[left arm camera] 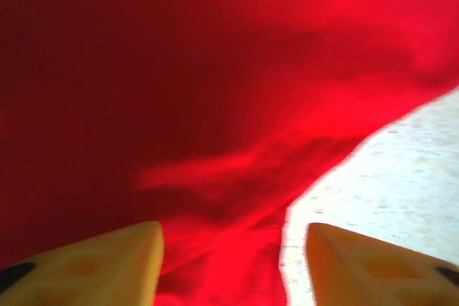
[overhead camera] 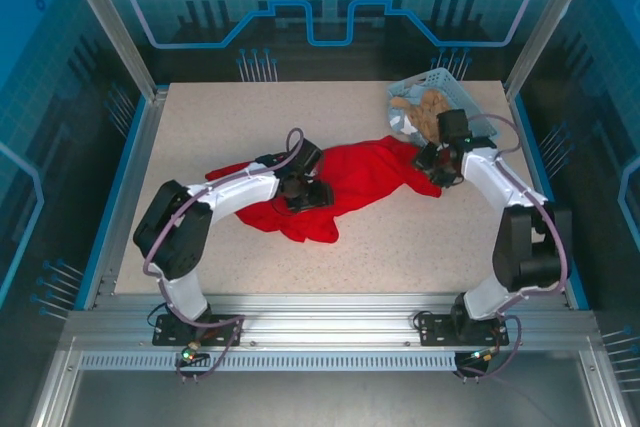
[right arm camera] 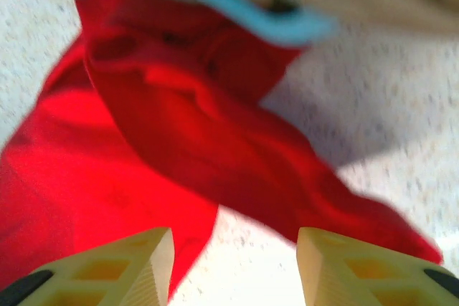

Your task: Fold and stack the t-shirts

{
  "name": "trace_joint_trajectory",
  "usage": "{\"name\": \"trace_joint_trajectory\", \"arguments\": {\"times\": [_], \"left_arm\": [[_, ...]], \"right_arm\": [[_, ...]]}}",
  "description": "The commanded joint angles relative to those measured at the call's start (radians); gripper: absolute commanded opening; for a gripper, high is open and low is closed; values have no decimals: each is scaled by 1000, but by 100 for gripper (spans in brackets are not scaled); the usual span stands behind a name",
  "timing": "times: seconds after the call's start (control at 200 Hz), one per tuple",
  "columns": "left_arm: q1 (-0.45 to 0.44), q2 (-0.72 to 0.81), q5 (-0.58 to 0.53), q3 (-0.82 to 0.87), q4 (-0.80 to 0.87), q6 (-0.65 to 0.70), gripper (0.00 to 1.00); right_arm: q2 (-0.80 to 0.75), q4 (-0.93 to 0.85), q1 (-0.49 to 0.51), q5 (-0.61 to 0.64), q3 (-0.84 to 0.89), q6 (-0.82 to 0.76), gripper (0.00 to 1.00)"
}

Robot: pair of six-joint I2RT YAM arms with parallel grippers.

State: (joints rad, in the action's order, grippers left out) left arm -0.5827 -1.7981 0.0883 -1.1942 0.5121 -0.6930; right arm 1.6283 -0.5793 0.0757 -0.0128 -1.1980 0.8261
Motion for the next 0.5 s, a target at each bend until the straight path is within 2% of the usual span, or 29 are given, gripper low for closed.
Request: {"name": "trace_joint_trajectory", "arguments": {"times": [0.0, 0.07, 0.17, 0.31, 0.495], "left_arm": [[61, -46, -43, 71, 100, -94, 44], [109, -47, -70, 133, 99, -141, 34], [165, -19, -110, 204, 91, -160, 27], [202, 22, -142, 238, 108, -141, 24], [207, 66, -174, 224, 140, -130, 23]], "right_arm": [[96, 44, -12, -78, -119, -65, 48], [129, 45, -10, -99, -170, -49, 49], [177, 29, 11, -102, -239, -21, 48], [284, 17, 49, -80, -337, 21, 48], [440, 17, 41, -25, -467, 65, 46]]}}
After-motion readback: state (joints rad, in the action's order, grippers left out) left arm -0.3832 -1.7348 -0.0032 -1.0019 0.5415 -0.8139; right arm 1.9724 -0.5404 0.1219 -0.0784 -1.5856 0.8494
